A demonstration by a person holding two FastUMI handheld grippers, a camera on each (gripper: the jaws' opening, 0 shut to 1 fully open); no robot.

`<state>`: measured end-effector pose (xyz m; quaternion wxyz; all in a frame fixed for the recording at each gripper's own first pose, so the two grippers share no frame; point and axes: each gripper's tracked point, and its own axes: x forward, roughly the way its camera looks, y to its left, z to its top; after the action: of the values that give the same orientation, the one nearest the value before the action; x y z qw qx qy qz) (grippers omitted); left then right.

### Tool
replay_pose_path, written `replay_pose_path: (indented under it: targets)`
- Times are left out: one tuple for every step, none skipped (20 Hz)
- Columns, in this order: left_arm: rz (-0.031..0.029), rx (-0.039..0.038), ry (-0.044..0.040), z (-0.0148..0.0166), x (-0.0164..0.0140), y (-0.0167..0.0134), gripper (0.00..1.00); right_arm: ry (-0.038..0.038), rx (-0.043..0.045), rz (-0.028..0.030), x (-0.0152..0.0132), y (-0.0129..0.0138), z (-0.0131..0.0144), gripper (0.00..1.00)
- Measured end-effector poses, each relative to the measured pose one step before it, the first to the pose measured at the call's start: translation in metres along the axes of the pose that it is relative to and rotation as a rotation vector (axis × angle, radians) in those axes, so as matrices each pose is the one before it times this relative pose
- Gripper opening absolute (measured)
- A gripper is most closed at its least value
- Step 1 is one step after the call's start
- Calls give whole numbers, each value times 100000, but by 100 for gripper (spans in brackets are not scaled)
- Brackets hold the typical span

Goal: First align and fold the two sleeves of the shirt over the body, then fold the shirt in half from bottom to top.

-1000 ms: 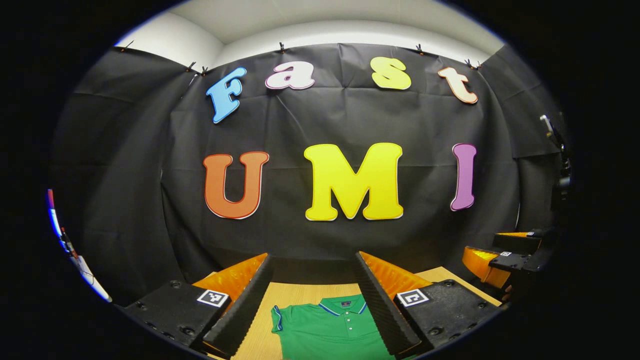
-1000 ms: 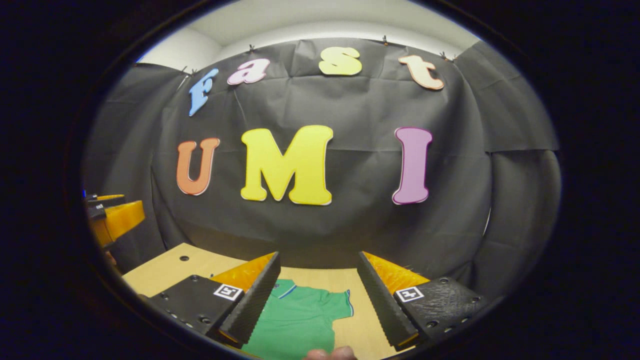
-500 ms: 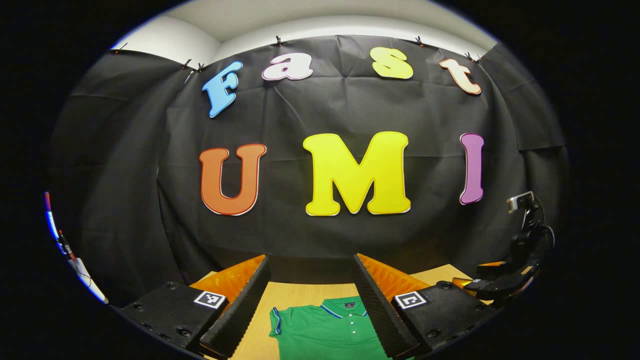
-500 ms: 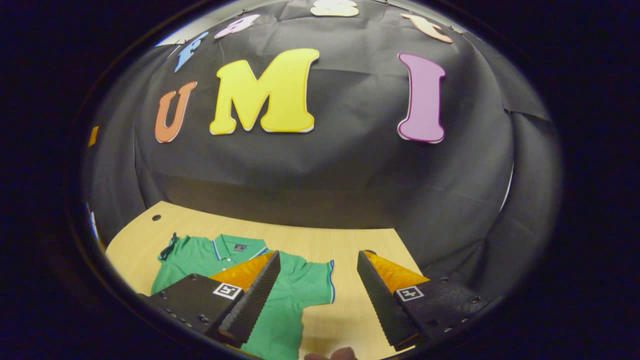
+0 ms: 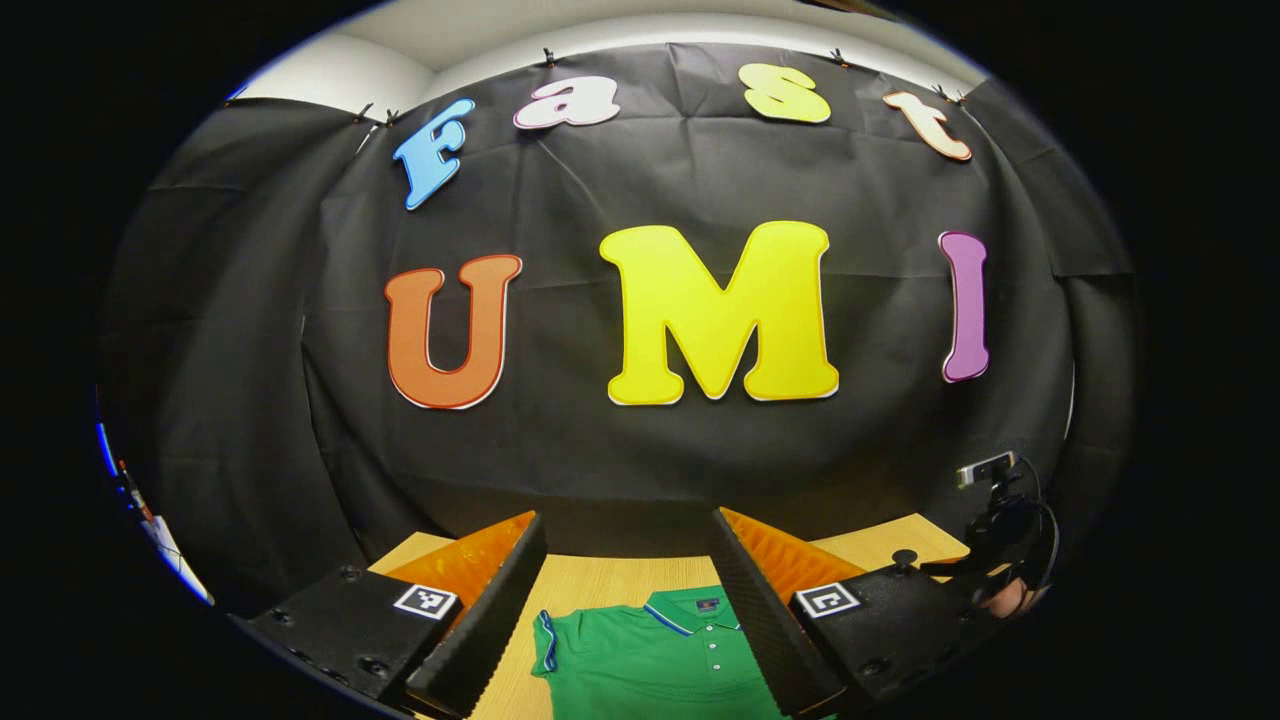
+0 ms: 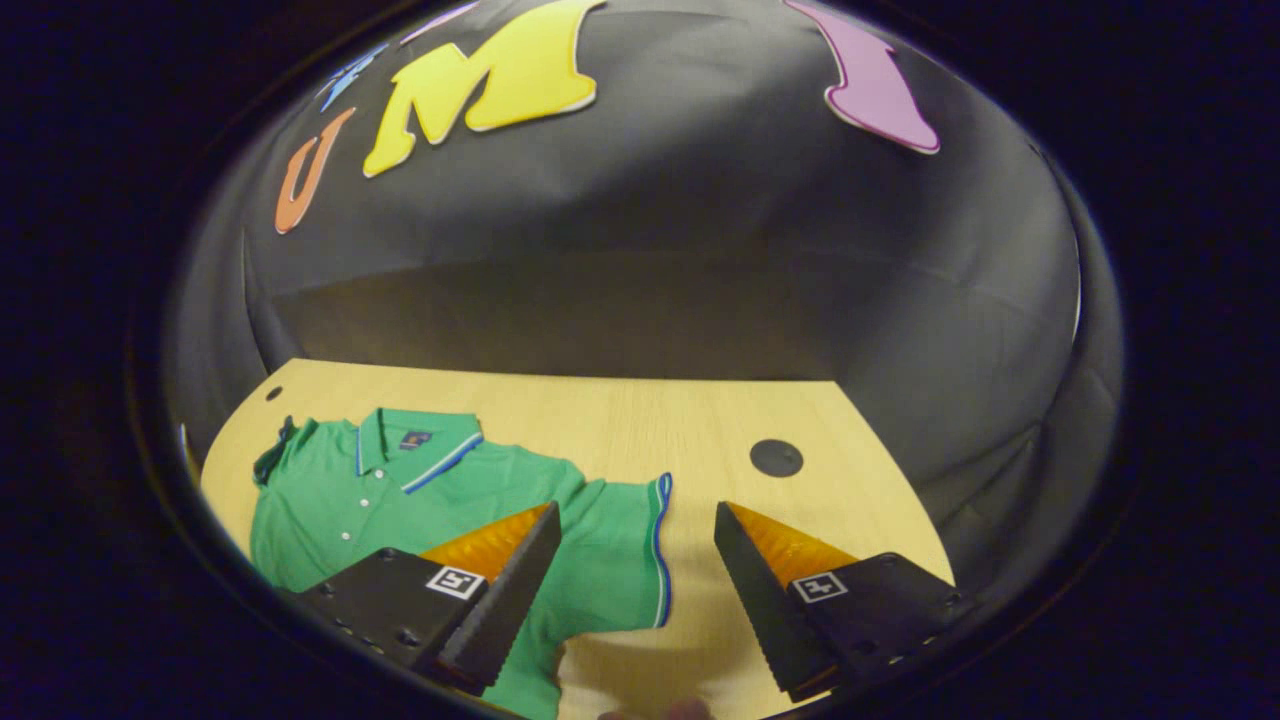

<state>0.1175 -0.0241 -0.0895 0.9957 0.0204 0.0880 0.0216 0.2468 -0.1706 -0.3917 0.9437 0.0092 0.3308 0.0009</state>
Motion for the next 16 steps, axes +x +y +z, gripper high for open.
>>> replay_pose_path:
  targets:
    - [222,592,481,-157,353,-47,100,1970,688,92,985,-288,-989,98]
    - [206,453,189,-174,274,54,100,1321,147,74,777,-253,-585,96]
    - [368,-20,353,-170,253,-29,100,1339,-499,-404,796,-368,-692,95]
    - [493,-472,787,-302,216,18,100,1041,169,326,506,-184,-419,98]
    - [138,-556,1371,-526,163,-155,100,1200,583,283,448,-56,-359,95]
    - [-276,-364,1380,-453,210,-240,100,1244,558,136,423,-168,-297,94]
    - [-39,110,1309,-340,138,-279,100,852,913,221,489,-128,-192,94]
    - [-416,408,824,-361,-67,-353,100,870,347,337,332,50,-319,93]
    - [-425,568,143,-53,-91,-338,100,923,23,-105,59,16,-334,93]
    - [-484,660,-104,152,159,-239,100,980,335,1169,188,164,-178,78]
    - [-470,775,-342,187,-41,-296,100,-298,272,189,106,154,44,70]
    - [-210,765,-380,169,-23,-71,100,955,418,1491,-159,359,-15,57]
    - [-297,494,-41,77,53,-161,100,245,540,909,47,239,19,50]
    - [-246,411,65,-90,-83,-222,100,120,862,1469,-62,314,81,31]
    - [-149,77,-110,33,-125,-11,100,175,1102,1002,-12,298,-76,22]
    - [-647,-457,17,8,-164,-126,100,1,900,-48,73,-10,-85,2]
